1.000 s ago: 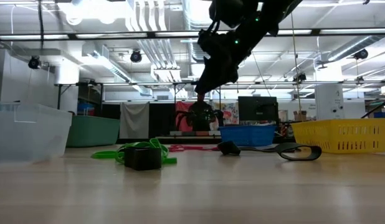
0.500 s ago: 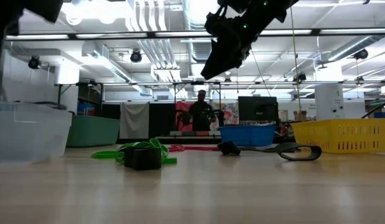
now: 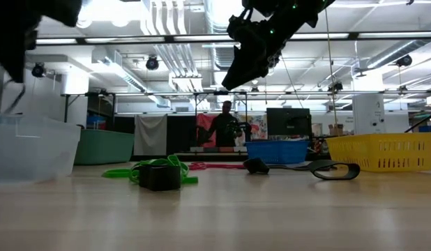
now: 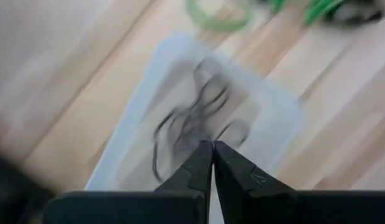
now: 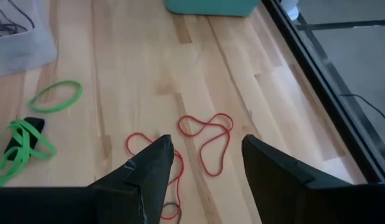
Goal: Sort rubber bands into baskets
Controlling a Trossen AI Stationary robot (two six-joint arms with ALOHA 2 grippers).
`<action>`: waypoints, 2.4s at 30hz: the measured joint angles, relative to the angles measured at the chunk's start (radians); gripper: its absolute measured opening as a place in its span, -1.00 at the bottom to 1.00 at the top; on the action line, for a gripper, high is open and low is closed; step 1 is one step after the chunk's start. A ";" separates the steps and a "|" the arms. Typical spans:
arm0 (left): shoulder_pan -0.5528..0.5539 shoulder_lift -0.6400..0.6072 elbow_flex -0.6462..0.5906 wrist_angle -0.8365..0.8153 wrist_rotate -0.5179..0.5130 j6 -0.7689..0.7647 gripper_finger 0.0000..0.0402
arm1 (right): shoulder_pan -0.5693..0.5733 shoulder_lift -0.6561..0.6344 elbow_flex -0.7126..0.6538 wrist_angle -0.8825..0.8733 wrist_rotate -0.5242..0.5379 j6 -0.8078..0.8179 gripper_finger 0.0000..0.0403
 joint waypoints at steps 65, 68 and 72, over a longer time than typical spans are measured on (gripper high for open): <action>0.461 0.268 -0.301 0.787 0.035 0.990 -0.45 | 0.145 -0.296 -0.400 0.226 -0.117 0.126 -0.07; 0.461 0.302 -0.274 0.774 0.038 1.009 -0.49 | 0.145 -0.296 -0.401 0.226 -0.117 0.122 -0.07; 0.461 0.332 -0.238 0.739 0.045 1.045 -0.66 | 0.145 -0.296 -0.401 0.226 -0.109 0.119 -0.07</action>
